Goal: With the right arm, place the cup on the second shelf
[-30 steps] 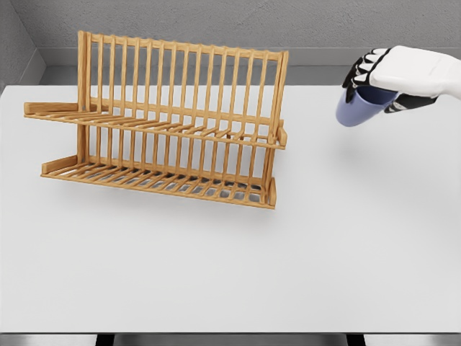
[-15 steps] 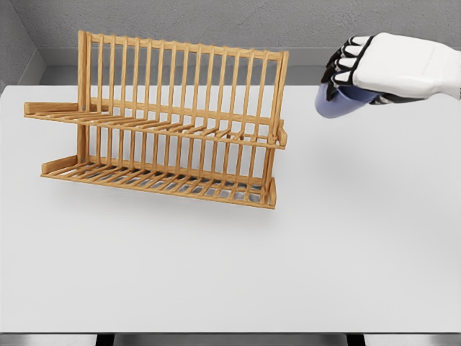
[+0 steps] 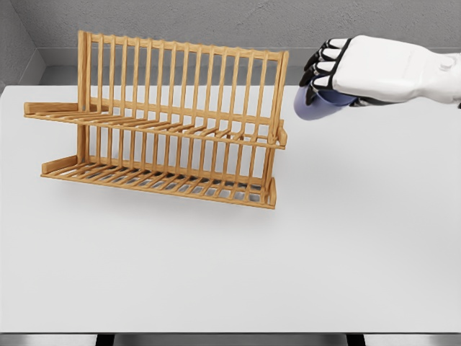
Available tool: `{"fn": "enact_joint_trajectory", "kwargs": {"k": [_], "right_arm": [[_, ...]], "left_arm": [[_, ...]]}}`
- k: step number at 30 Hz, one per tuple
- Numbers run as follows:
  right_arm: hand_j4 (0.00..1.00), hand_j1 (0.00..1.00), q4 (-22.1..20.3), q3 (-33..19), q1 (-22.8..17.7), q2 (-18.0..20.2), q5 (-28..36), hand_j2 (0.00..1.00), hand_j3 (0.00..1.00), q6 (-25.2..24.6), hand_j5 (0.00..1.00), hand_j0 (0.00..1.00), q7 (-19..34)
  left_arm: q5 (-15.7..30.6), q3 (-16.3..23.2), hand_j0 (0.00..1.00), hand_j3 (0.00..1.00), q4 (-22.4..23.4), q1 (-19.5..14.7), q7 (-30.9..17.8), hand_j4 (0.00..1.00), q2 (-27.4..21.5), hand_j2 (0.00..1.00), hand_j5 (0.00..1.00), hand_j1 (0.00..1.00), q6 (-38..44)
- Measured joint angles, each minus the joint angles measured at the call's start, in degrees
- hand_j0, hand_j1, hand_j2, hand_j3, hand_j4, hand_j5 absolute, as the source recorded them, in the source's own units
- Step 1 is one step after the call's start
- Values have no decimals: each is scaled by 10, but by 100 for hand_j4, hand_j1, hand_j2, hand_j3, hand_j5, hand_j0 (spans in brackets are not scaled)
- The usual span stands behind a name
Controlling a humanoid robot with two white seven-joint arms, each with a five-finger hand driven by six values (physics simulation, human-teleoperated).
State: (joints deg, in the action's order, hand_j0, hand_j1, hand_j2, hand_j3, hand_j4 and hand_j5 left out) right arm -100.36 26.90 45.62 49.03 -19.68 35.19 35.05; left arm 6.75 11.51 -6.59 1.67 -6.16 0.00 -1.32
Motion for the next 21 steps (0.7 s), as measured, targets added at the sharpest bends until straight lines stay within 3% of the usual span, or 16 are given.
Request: {"fn": "enact_joint_trajectory", "kwargs": {"k": [10,21], "right_arm": [[56,56,0,53,43,-42,0,56,56,0,56,56,0],[56,56,0,102,60,-57,0,56,56,0,56,56,-1]], "left_arm": [[0,0,100,100,0,0,0,100,0,100,100,100,0],[0,0,100,100,0,-1,0,100,0,100,100,100,0]]}}
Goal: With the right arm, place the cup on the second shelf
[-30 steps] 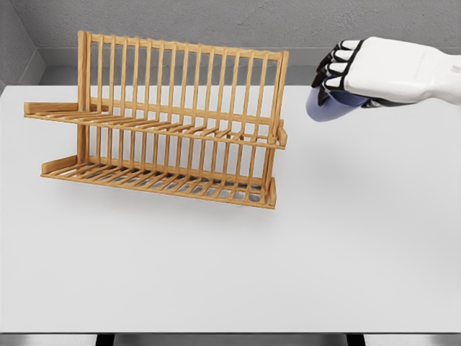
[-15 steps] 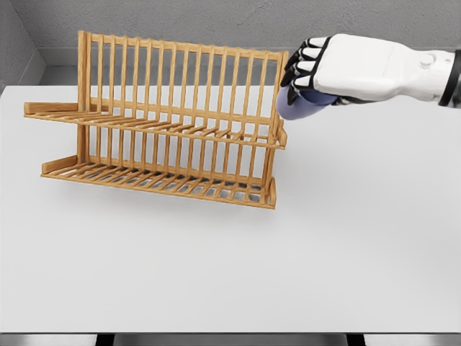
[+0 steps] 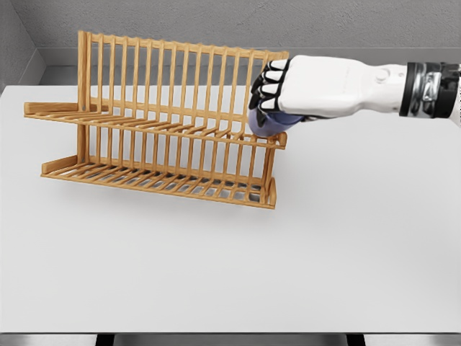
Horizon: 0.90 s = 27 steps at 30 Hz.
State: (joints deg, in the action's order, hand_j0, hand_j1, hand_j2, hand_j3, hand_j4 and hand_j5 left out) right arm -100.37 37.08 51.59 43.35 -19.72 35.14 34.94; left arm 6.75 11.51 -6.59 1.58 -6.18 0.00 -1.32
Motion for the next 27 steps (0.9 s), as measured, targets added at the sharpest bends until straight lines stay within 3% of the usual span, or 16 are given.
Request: {"fn": "enact_joint_trajectory", "kwargs": {"k": [12,13,14,15,21,25,27], "right_arm": [[59,59,0,36,8,-2,-3,59,59,-1,59,59,-3],[69,69,0,38,8,-3,-3,69,69,-1,69,69,-3],[97,97,0,40,11,-3,-2,97,97,-1,97,97,-2],[100,100,0,41,12,-3,-2,100,100,-1,100,100,-1],[100,100,-1,30,27,-4,-1,100,100,0,100,100,1],[100,100,1,-37,20,1,1,100,100,0,100,100,1],[100,100,10,-82,-14,14,2,100,100,1,100,100,1]], "left_arm": [[0,0,100,100,0,0,0,100,0,100,100,100,0],[0,0,100,100,0,0,0,100,0,100,100,100,0],[0,0,100,100,0,0,0,100,0,100,100,100,0],[0,0,100,100,0,0,0,100,0,100,100,100,0],[0,0,100,100,0,0,0,100,0,100,100,100,0],[0,0,100,100,0,0,0,100,0,100,100,100,0],[0,0,100,100,0,0,0,100,0,100,100,100,0]]}}
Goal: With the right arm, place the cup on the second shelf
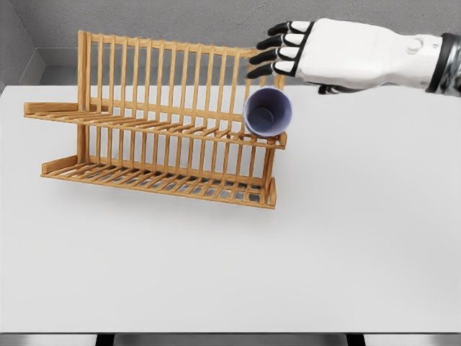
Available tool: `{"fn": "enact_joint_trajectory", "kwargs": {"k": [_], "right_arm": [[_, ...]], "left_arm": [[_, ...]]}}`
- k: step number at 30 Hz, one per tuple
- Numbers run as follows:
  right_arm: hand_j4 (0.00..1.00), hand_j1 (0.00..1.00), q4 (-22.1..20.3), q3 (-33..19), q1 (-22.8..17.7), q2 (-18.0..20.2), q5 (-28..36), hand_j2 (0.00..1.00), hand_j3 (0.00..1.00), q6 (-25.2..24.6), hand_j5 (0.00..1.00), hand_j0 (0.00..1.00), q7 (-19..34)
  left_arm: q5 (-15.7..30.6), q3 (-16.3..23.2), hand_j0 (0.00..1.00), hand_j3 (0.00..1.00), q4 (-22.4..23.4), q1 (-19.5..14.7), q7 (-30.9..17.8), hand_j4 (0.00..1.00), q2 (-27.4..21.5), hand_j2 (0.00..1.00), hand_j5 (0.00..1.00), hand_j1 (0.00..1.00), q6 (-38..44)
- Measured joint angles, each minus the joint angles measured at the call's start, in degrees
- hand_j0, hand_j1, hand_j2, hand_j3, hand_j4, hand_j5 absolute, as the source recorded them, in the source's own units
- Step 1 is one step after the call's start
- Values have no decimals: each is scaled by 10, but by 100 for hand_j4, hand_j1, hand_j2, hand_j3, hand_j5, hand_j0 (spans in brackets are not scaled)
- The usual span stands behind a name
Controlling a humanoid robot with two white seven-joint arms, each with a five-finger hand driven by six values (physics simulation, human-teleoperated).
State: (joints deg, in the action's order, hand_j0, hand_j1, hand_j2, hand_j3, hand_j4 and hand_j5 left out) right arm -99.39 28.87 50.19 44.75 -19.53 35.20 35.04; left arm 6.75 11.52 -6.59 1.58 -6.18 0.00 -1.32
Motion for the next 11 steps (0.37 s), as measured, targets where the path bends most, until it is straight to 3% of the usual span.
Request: {"fn": "enact_joint_trajectory", "kwargs": {"k": [1,5,6,8,11], "right_arm": [[100,100,14,-36,-49,8,0,100,100,1,100,100,0],[100,100,71,-144,-138,38,0,100,100,0,100,100,0],[100,100,83,-162,-184,39,3,100,100,-2,100,100,0],[100,100,99,-191,-251,19,-5,100,100,1,100,100,0],[100,100,110,-211,-280,-22,-7,100,100,0,100,100,0]], "left_arm": [[0,0,100,100,0,0,0,100,0,100,100,100,0],[0,0,100,100,0,0,0,100,0,100,100,100,0],[0,0,100,100,0,0,0,100,0,100,100,100,0],[0,0,100,100,0,0,0,100,0,100,100,100,0],[0,0,100,100,0,0,0,100,0,100,100,100,0]]}}
